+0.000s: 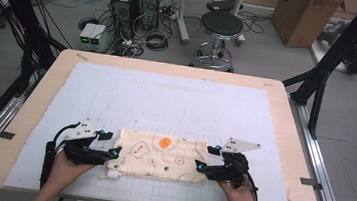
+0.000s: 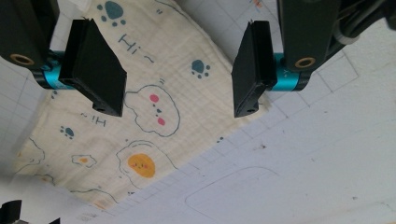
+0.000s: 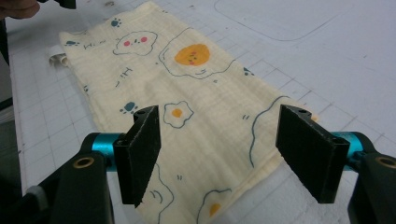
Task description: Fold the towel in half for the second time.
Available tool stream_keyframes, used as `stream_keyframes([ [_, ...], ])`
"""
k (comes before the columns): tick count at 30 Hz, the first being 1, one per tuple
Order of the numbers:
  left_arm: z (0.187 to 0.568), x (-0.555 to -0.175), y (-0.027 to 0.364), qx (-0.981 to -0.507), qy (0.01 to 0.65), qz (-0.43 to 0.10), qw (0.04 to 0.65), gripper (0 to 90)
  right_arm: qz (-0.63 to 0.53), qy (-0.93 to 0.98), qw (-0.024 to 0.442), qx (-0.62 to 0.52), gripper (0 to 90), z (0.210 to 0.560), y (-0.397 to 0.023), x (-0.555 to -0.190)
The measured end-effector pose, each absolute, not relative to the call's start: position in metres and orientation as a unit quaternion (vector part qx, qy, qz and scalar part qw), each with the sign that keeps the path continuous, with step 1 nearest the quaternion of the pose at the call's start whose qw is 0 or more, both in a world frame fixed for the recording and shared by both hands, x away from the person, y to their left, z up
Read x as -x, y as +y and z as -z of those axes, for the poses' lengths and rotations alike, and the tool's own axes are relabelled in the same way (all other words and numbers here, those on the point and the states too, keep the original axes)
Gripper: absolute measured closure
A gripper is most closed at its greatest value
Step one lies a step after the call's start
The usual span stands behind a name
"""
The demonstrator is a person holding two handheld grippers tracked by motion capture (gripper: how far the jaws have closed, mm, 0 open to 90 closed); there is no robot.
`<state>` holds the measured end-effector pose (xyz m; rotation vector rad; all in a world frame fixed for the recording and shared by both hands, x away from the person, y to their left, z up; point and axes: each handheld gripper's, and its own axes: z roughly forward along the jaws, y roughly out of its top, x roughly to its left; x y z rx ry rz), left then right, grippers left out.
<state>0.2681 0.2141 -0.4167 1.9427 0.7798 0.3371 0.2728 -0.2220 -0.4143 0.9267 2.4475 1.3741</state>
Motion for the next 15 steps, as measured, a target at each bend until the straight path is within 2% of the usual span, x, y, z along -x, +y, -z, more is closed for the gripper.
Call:
stream_keyframes([
  [15, 0.412, -0.282, 0.209, -0.789, 0.339, -0.138, 0.494, 36.2, -0.469, 0.815, 0.095, -0.326, 30.4, 0.409, -0.224, -0.286],
])
